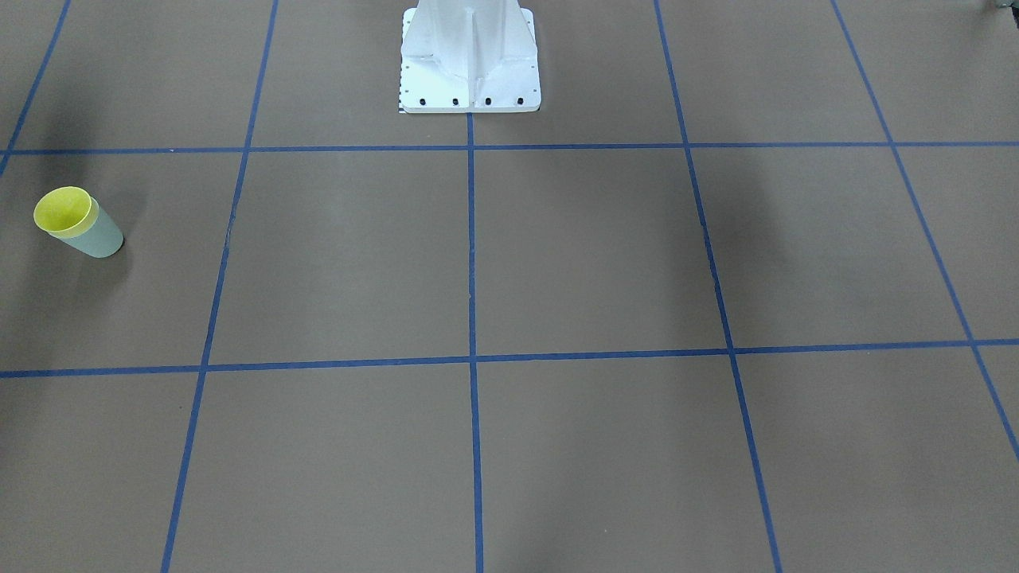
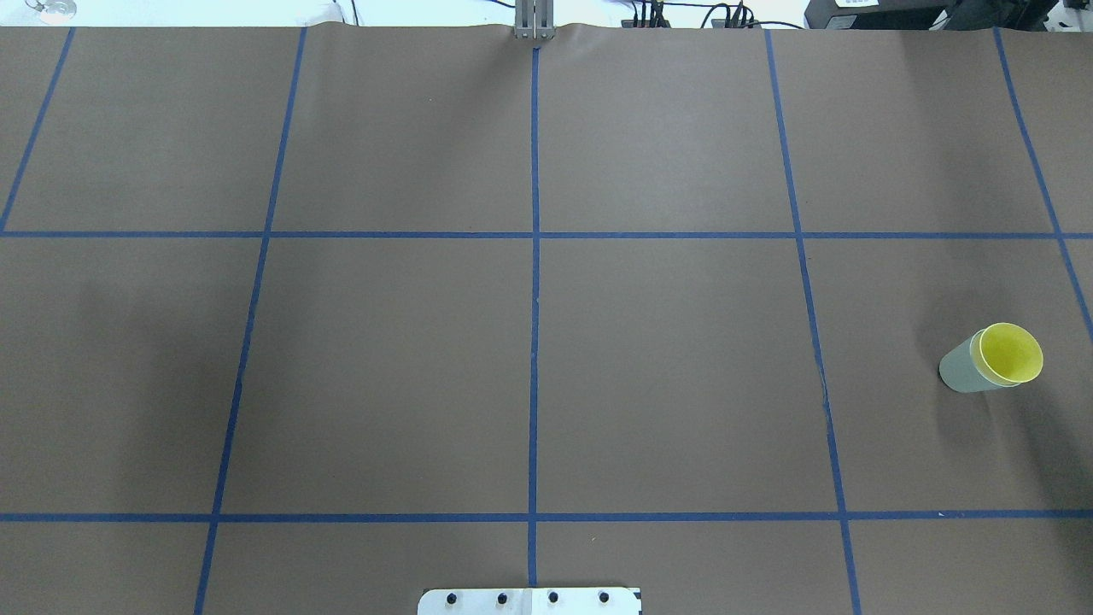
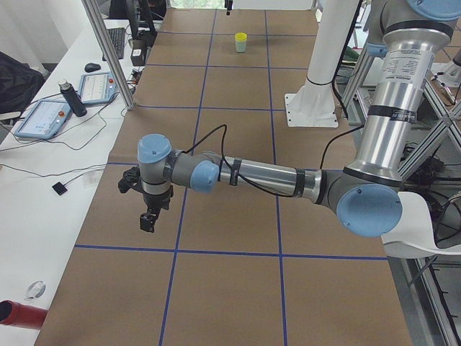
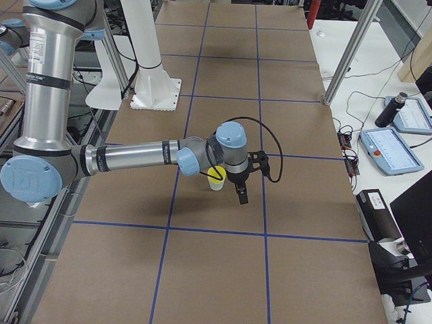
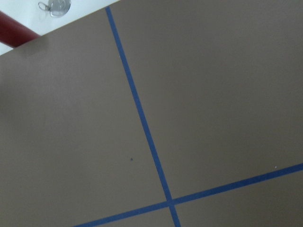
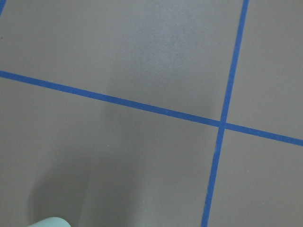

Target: Transfer and stack yellow cup on green cup

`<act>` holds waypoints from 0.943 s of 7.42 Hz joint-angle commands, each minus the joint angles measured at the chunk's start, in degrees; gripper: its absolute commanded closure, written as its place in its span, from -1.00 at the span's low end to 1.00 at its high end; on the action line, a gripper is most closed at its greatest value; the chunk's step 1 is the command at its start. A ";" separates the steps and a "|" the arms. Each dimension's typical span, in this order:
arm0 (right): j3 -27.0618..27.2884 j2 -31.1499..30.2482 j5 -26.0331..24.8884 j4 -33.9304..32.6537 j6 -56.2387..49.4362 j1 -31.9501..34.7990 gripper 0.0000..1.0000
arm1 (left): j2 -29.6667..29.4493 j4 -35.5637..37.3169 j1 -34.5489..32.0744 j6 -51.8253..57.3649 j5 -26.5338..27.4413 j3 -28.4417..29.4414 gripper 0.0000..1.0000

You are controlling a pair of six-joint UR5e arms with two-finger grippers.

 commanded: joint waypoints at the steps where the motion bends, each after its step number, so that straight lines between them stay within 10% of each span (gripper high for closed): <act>1: -1.40 3.57 6.50 -13.35 -1.04 9.74 -0.98 | 4.19 -0.91 -0.41 -0.26 -0.21 0.24 -1.00; 7: -2.98 2.80 6.97 -15.38 -1.40 10.49 -0.98 | 8.75 5.95 -6.65 0.54 -6.10 -8.78 -1.00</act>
